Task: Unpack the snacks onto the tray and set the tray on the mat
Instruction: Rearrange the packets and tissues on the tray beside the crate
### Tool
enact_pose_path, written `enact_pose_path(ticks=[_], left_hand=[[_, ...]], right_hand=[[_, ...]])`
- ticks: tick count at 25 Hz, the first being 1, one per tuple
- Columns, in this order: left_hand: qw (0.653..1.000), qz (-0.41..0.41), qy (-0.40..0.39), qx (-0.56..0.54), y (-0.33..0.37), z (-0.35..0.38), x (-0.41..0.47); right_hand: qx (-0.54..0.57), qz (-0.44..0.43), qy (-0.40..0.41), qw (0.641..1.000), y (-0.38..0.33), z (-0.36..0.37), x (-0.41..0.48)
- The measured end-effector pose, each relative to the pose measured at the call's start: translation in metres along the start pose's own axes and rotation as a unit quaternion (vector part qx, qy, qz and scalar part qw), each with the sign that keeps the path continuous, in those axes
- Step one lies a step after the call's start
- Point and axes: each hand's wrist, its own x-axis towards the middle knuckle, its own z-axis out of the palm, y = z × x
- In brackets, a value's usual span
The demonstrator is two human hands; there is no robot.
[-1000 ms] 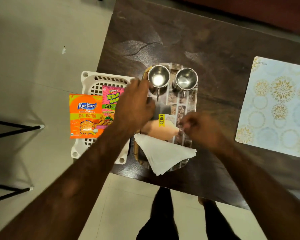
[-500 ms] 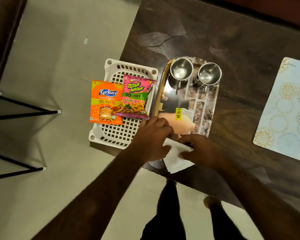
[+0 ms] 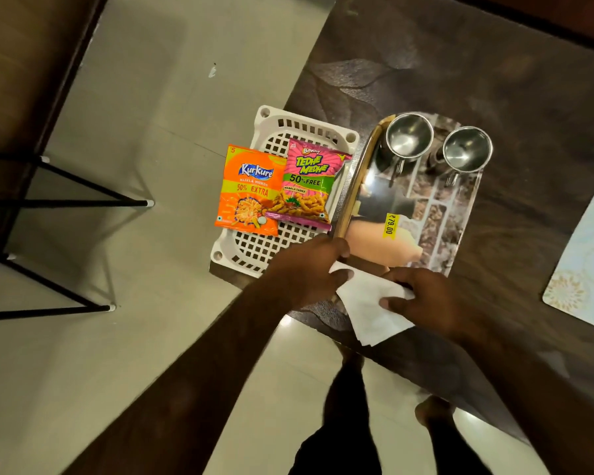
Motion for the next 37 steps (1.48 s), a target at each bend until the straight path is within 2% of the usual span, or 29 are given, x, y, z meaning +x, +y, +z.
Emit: enact_pose_path(ticks=[2, 5, 7, 9, 11, 14, 17, 19, 22, 24, 27, 31, 34, 37], left_hand=[[0.997, -0.01, 0.043, -0.07, -0.007, -0.014, -0.002], [0.968, -0.087, 0.19, -0.136, -0.03, -0.046, -0.003], [0.933, -0.159, 0.296, -0.129, -0.054, -0.07, -0.005], [0.91, -0.236, 0.337, -0.057, -0.077, -0.087, -0.004], [0.902, -0.312, 0.297, -0.025, -0.094, -0.095, 0.003], [0.909, -0.345, 0.229, -0.041, -0.1, -0.093, 0.019], [0.915, -0.334, 0.221, -0.051, -0.096, -0.087, 0.028], [0.915, -0.321, 0.225, -0.099, -0.095, -0.089, 0.028], [0.905, -0.264, 0.219, -0.25, -0.091, -0.097, 0.02], [0.896, -0.218, 0.183, -0.341, -0.083, -0.101, 0.01], [0.9, -0.173, 0.154, -0.37, -0.07, -0.102, 0.0], [0.862, -0.17, 0.177, -0.443, -0.046, -0.087, 0.009], [0.871, -0.157, 0.123, -0.448, -0.015, -0.064, 0.032], [0.874, -0.142, 0.096, -0.455, 0.014, -0.046, 0.059]], right_hand=[[-0.045, 0.0, 0.007, 0.999, -0.007, -0.003, -0.003], [-0.11, -0.012, 0.11, 0.988, -0.025, -0.015, -0.001], [-0.001, -0.006, 0.166, 0.986, -0.05, -0.023, 0.009], [0.168, 0.007, 0.172, 0.971, -0.081, -0.029, 0.03], [0.257, 0.021, 0.178, 0.95, -0.112, -0.029, 0.053], [0.259, 0.054, 0.219, 0.939, -0.143, -0.022, 0.082], [0.258, 0.106, 0.225, 0.933, -0.152, -0.013, 0.096], [0.312, 0.107, 0.207, 0.921, -0.15, -0.01, 0.098], [0.445, 0.093, 0.13, 0.881, -0.142, -0.015, 0.086], [0.507, 0.069, 0.065, 0.856, -0.128, -0.023, 0.069], [0.562, 0.057, 0.03, 0.825, -0.089, -0.033, 0.039], [0.565, 0.103, 0.103, 0.812, -0.025, -0.035, 0.005], [0.571, 0.129, 0.171, 0.793, 0.005, -0.034, -0.007], [0.535, 0.135, 0.216, 0.805, 0.023, -0.042, -0.009]])
